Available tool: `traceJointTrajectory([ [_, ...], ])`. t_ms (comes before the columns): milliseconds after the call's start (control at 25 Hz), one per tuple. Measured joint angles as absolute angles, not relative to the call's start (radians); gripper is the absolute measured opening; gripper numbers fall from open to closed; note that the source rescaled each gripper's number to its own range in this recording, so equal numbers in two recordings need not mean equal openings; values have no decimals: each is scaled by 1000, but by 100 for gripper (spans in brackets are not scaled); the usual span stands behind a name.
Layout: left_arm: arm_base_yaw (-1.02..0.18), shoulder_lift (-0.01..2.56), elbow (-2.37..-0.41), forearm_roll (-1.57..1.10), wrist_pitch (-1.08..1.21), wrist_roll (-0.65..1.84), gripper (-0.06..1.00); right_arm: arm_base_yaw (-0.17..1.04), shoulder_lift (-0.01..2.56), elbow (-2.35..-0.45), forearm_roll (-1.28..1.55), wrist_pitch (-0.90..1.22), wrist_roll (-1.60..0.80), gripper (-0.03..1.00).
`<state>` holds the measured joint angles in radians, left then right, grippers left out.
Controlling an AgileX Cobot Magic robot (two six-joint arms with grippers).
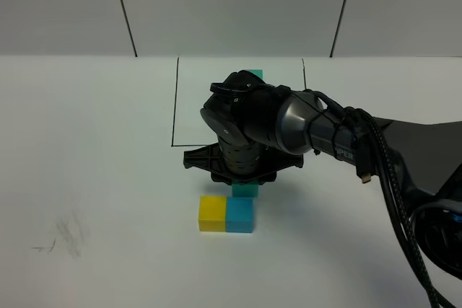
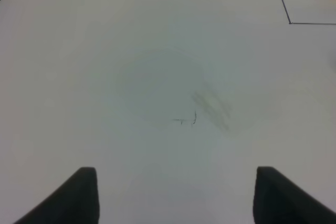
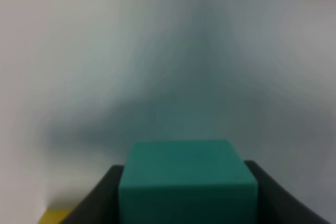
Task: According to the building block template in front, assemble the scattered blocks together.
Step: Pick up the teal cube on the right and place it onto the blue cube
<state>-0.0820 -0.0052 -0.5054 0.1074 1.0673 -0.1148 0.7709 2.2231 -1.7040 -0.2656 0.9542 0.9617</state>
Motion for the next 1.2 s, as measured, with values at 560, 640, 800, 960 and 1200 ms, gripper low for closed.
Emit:
traceJointTrajectory([
  [560,-82,-5,-505,107,1067,-115,42,771,2261,-1704,-245,930,975,1],
  [640,-82,-5,-505,107,1067,-115,42,771,2267,-1704,-244,929,978,1],
  [800,-82,-5,-505,107,1067,-115,42,771,2281,-1704,-241,927,979,1],
  [960,-82,-5,-505,107,1067,-115,42,771,2285,-1704,-241,926,982,1],
  [1200,-82,-5,-505,107,1067,-115,42,771,2294,-1711,-238,925,1008,1],
])
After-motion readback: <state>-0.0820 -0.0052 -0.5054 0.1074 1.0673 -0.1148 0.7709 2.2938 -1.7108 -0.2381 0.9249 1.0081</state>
